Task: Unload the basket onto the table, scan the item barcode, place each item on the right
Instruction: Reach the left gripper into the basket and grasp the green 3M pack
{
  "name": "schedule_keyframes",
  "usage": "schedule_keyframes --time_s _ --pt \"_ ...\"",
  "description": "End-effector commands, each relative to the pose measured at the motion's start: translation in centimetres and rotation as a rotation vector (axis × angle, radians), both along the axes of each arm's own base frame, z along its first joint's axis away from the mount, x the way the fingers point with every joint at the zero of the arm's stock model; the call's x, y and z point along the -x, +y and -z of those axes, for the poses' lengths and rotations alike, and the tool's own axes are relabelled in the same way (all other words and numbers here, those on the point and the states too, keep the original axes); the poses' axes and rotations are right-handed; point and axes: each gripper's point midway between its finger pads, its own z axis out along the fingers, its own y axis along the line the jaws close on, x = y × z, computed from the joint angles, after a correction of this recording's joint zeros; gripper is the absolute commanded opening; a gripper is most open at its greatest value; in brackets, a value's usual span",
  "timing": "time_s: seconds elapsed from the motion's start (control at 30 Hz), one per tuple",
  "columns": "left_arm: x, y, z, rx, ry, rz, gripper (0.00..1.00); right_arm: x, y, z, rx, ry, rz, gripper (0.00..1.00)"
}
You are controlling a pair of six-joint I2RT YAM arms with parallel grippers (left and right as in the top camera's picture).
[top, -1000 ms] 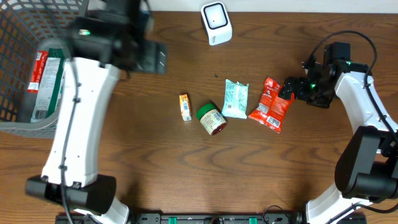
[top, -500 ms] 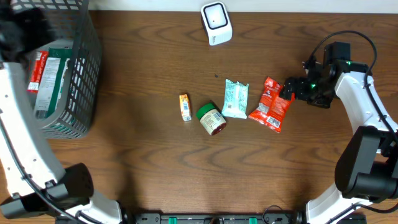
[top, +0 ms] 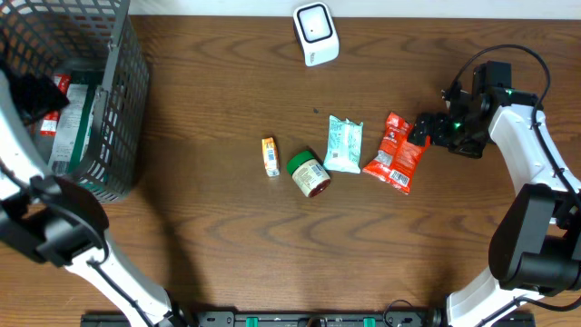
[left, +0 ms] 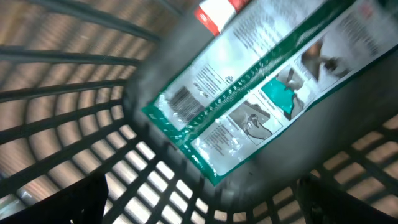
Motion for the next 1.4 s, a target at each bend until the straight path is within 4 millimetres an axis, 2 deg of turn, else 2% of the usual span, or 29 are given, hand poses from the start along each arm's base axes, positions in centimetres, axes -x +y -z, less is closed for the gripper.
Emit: schedule_keyframes --time_s 0.0,0.17,0.3,0.63,0.8,0.9,1.0,1.03,1.17,1.27,1.33,1.37 --pt "-0.8 -0.8 3.2 0.031 0.082 0.063 0.97 -0.3 -0.2 -0.5 0.008 -0.017 -0.001 0.99" --pt "-1.7 -1.4 6.3 0.06 0.138 0.097 0.97 -0.3 -0.2 -0.5 0.008 -0.017 -0.001 0.99" --pt "-1.7 -1.8 9.0 0.093 0.201 0.127 0.97 -0.3 -0.2 -0.5 0.008 -0.017 -0.001 0.99" --pt "-1.4 -2.2 12.9 0.15 0.28 0.181 0.97 -0.3 -0.2 -0.5 0.008 -0.017 -0.001 0.99" --pt "-1.9 -4.1 14.8 0.256 0.244 0.254 0.97 -0.3 -0.2 -0.5 0.008 -0.017 -0.001 0.99" --pt "-2.1 -4.5 16.1 0.272 0.228 0.253 0.98 -0.3 -0.2 -0.5 0.008 -0.017 -0.001 0.99" --pt "-1.8 -4.6 17.7 0.275 0.232 0.252 0.97 -0.3 -0.2 -0.5 0.008 -0.017 -0.001 0.99" --pt "-1.6 -4.7 18.8 0.275 0.234 0.25 0.98 -0.3 -0.2 -0.5 0.008 -0.017 -0.001 0.99" --pt "-1.0 -4.7 20.7 0.267 0.242 0.232 0.97 -0.3 -0.2 -0.5 0.008 -0.017 -0.001 0.99" --pt "-1.0 -4.8 21.2 0.266 0.24 0.232 0.89 -0.3 -0.2 -0.5 0.008 -0.017 -0.001 0.99" --pt "-1.1 -4.7 21.2 0.261 0.234 0.233 0.77 -0.3 -0.2 -0.5 0.008 -0.017 -0.001 0.99" --pt "-1.3 -4.5 21.2 0.255 0.227 0.232 0.65 -0.3 -0.2 -0.5 0.008 -0.017 -0.001 0.99"
